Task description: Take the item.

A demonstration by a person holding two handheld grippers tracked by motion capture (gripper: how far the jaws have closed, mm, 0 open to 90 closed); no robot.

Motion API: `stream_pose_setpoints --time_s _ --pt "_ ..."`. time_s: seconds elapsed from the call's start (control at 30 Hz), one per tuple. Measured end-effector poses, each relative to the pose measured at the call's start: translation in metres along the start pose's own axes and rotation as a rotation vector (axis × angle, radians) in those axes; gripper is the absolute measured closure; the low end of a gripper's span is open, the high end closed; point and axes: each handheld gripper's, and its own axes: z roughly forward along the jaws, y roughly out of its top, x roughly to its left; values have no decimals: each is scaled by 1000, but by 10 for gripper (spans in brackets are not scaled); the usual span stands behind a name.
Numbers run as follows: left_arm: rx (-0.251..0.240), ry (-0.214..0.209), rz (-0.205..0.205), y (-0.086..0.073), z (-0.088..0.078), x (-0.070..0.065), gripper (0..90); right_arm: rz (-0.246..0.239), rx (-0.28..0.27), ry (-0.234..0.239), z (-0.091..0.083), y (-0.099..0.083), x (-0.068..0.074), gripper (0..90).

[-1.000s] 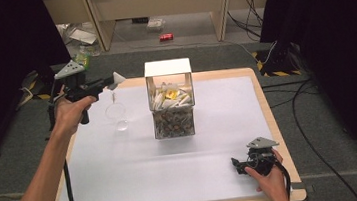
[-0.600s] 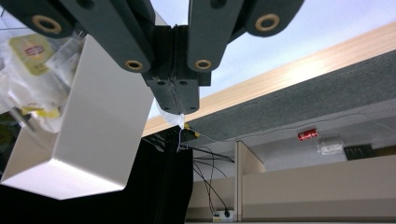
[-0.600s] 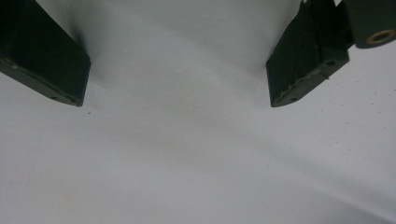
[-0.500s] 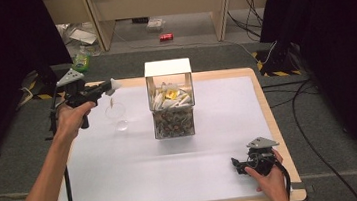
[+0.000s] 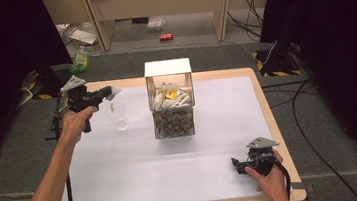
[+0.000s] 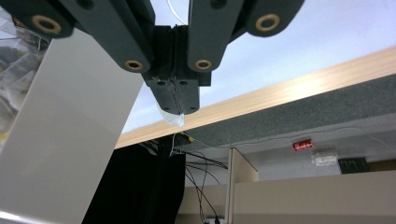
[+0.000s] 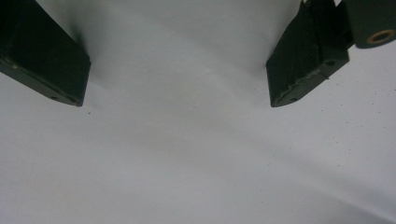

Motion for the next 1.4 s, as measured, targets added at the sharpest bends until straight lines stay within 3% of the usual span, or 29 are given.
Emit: stream_pose_setpoints --time_s 0.2,0.6,1.4 --pt "-2 2 -13 -11 3 4 889 0 0 0 0 0 0 69" --pt "48 12 -11 -32 9 7 887 1 -2 -1 0 0 0 69" --pt "122 30 -26 -56 17 13 884 0 -1 -2 0 0 0 69"
